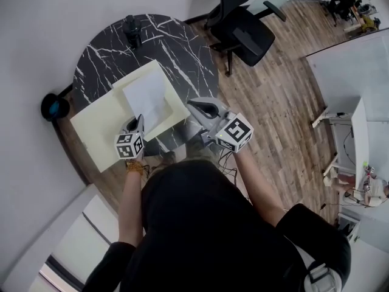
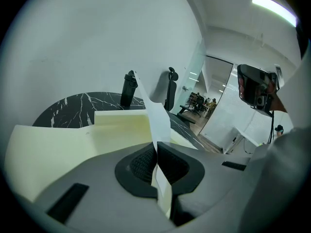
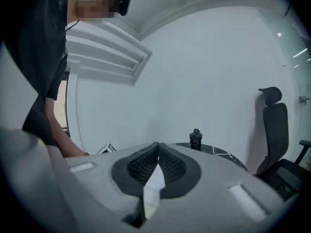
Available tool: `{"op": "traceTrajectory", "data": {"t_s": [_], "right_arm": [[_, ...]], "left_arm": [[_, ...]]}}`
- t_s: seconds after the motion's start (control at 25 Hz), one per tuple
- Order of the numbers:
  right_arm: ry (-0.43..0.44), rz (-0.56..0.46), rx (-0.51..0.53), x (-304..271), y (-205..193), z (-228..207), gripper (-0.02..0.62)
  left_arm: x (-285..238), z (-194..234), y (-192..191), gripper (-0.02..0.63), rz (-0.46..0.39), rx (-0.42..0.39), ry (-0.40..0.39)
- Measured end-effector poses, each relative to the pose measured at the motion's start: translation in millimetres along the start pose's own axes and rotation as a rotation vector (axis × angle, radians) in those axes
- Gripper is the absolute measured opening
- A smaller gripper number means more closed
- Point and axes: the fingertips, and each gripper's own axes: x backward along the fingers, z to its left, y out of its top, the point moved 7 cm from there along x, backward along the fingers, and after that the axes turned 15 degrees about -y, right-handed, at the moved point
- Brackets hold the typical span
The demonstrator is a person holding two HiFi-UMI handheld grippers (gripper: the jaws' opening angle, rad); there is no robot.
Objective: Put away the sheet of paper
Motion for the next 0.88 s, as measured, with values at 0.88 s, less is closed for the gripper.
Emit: {"op": "traceTrajectory", "data": {"t_s": [0.88], "right_arm": [[0.005, 0.020, -0.009, 0, 1, -15, -0.002]], "left_arm": [[-3, 57, -34, 0.012, 0.150, 0.107, 0.113]]}}
